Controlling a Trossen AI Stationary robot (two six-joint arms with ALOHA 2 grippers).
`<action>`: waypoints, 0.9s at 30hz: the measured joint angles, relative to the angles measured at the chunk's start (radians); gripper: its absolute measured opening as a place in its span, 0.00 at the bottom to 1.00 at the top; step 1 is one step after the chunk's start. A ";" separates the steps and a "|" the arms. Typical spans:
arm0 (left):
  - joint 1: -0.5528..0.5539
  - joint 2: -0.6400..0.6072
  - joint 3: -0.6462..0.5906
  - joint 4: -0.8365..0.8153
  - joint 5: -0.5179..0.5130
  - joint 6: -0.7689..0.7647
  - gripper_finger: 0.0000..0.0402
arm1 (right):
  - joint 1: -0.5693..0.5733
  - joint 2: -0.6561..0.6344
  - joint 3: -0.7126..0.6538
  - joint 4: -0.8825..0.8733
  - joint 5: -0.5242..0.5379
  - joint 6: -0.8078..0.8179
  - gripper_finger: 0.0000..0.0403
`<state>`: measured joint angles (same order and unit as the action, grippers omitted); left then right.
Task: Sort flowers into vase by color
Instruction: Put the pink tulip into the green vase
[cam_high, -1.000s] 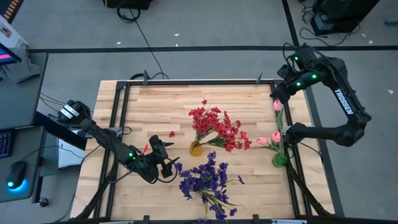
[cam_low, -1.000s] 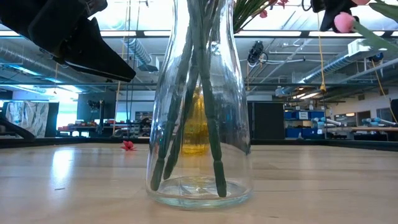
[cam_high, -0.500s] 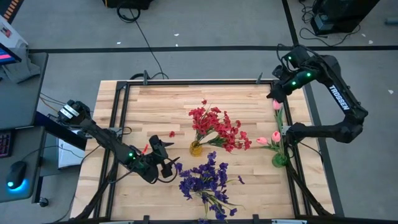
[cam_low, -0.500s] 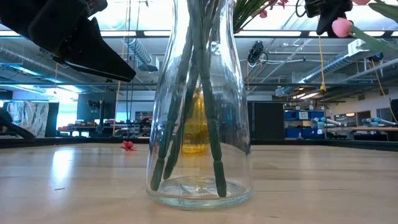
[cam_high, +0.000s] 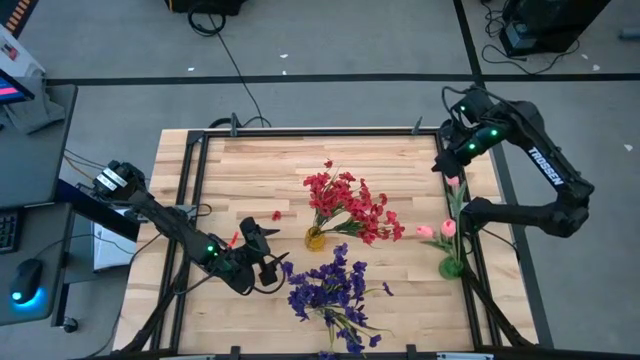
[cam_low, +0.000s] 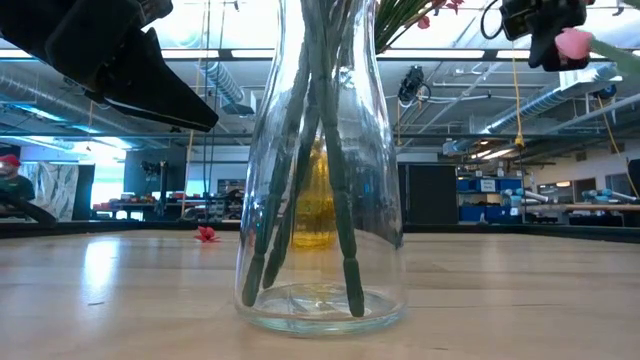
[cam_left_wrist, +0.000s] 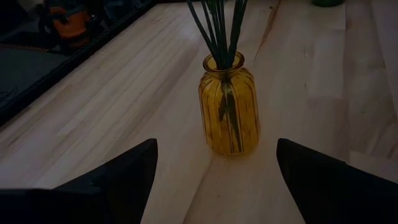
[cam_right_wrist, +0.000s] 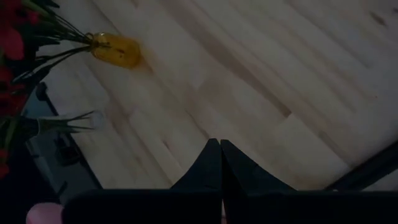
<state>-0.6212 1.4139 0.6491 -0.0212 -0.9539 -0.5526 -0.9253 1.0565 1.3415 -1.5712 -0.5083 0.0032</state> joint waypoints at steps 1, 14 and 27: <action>0.000 0.000 0.000 0.000 0.000 0.000 0.83 | 0.000 -0.002 0.000 0.000 -0.001 0.002 0.00; 0.000 0.000 0.000 -0.006 0.000 0.000 0.83 | 0.002 -0.022 0.016 0.000 -0.042 0.035 0.00; 0.000 0.000 0.000 -0.008 0.000 0.000 0.83 | 0.079 -0.037 0.016 0.000 -0.048 0.122 0.00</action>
<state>-0.6212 1.4139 0.6491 -0.0288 -0.9539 -0.5522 -0.8463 1.0196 1.3579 -1.5711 -0.5560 0.1252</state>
